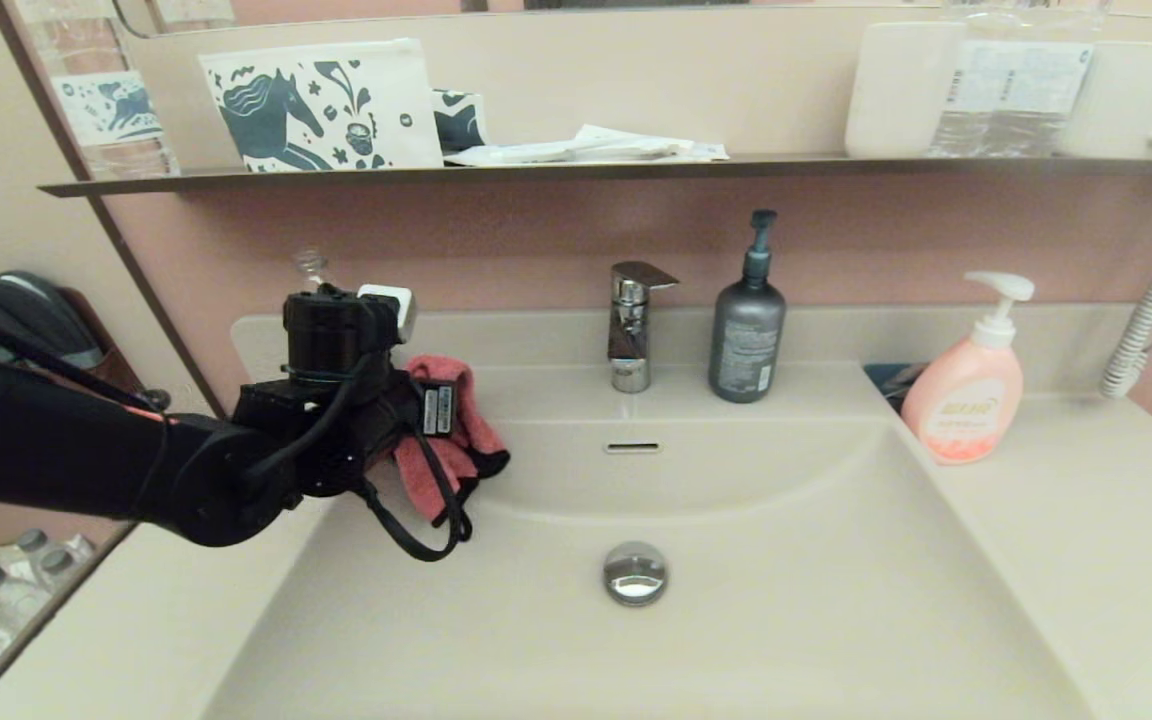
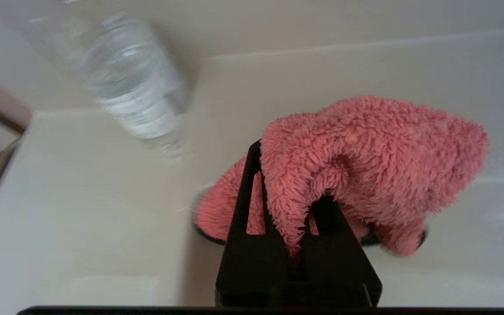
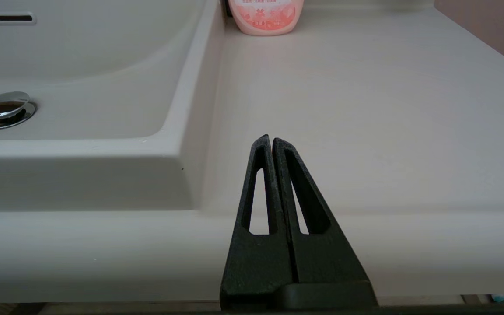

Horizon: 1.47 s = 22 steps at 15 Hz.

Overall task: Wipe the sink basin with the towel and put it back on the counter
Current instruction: Wipe the sink

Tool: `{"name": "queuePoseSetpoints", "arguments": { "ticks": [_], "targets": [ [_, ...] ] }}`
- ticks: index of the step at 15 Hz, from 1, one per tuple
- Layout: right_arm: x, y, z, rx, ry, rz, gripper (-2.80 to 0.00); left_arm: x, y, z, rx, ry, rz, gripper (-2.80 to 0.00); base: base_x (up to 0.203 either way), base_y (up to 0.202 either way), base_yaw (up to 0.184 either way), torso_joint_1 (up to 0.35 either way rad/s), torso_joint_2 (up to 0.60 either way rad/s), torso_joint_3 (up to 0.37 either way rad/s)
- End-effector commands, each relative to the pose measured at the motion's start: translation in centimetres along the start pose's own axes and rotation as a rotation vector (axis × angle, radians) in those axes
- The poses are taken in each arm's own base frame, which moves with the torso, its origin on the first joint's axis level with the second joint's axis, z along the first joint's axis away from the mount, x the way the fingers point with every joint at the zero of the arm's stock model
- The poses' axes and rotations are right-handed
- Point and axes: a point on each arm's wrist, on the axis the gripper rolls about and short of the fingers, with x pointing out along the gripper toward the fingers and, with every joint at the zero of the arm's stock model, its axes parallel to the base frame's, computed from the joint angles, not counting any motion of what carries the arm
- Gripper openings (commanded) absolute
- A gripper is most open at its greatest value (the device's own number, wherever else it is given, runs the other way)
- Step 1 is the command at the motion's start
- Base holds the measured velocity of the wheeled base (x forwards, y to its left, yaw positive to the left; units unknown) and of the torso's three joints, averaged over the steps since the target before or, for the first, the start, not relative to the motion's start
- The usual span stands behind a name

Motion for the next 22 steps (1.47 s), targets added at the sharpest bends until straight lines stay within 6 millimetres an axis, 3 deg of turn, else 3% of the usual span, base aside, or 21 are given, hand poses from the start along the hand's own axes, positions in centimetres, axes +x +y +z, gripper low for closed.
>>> {"name": "queuePoseSetpoints", "arguments": {
  "ticks": [1, 5, 8, 15, 20, 22],
  "targets": [
    [0.0, 0.0, 0.0, -0.001, 0.002, 0.0, -2.8, -1.1, 2.1, 0.0, -0.017, 0.003, 0.029, -2.8, 0.0, 0.0, 0.0, 0.0, 0.0, 0.0],
    [0.0, 0.0, 0.0, -0.001, 0.002, 0.0, -2.8, -3.5, 6.1, -1.1, 0.004, 0.022, 0.094, -2.8, 0.0, 0.0, 0.0, 0.0, 0.0, 0.0],
    [0.0, 0.0, 0.0, -0.001, 0.002, 0.0, -2.8, -5.0, 7.1, -0.7, 0.031, 0.025, 0.101, -2.8, 0.0, 0.0, 0.0, 0.0, 0.0, 0.0],
    [0.0, 0.0, 0.0, -0.001, 0.002, 0.0, -2.8, -6.0, 6.6, 5.3, 0.032, -0.013, 0.059, -2.8, 0.0, 0.0, 0.0, 0.0, 0.0, 0.0],
    [0.0, 0.0, 0.0, -0.001, 0.002, 0.0, -2.8, -4.8, 5.4, 5.7, 0.012, 0.105, -0.065, -2.8, 0.0, 0.0, 0.0, 0.0, 0.0, 0.0],
    [0.0, 0.0, 0.0, -0.001, 0.002, 0.0, -2.8, -5.1, 5.3, 6.8, -0.029, 0.214, -0.137, -2.8, 0.0, 0.0, 0.0, 0.0, 0.0, 0.0]
  ]
}}
